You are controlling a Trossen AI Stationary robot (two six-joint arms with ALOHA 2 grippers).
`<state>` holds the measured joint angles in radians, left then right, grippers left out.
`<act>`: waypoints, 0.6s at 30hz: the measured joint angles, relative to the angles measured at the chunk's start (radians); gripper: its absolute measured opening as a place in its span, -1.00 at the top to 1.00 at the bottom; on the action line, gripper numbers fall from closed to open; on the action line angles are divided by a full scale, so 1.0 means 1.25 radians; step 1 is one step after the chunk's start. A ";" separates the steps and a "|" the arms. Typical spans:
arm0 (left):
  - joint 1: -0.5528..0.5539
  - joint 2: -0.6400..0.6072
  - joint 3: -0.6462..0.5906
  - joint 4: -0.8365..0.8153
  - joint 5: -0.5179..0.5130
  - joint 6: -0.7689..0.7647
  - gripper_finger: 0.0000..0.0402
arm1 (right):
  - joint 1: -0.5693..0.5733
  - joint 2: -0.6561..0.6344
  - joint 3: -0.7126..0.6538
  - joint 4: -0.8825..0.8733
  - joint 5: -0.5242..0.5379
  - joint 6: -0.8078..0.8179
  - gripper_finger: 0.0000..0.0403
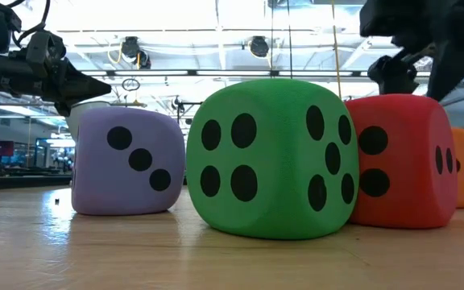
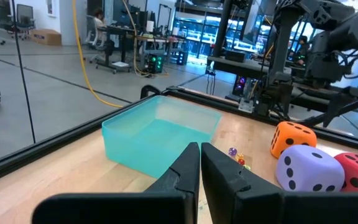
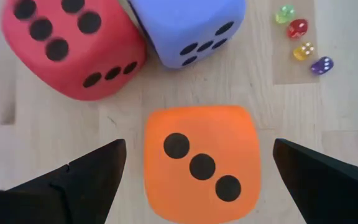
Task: Pick & Place Dice
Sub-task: Put the big orange dice into the transparent blue bin
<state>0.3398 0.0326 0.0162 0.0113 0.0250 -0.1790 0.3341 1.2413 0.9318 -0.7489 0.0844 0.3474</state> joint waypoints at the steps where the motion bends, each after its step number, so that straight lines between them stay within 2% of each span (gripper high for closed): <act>1: 0.000 0.000 0.000 0.000 0.000 0.000 0.87 | 0.000 0.008 0.000 -0.004 0.000 0.000 -0.97; 18: 0.000 0.075 0.000 0.000 0.000 0.015 0.87 | 0.001 0.085 0.000 -0.042 -0.005 0.002 -0.97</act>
<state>0.3401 0.1268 0.0162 0.0113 0.0246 -0.1596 0.3355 1.3473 0.9321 -0.8014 0.0780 0.3496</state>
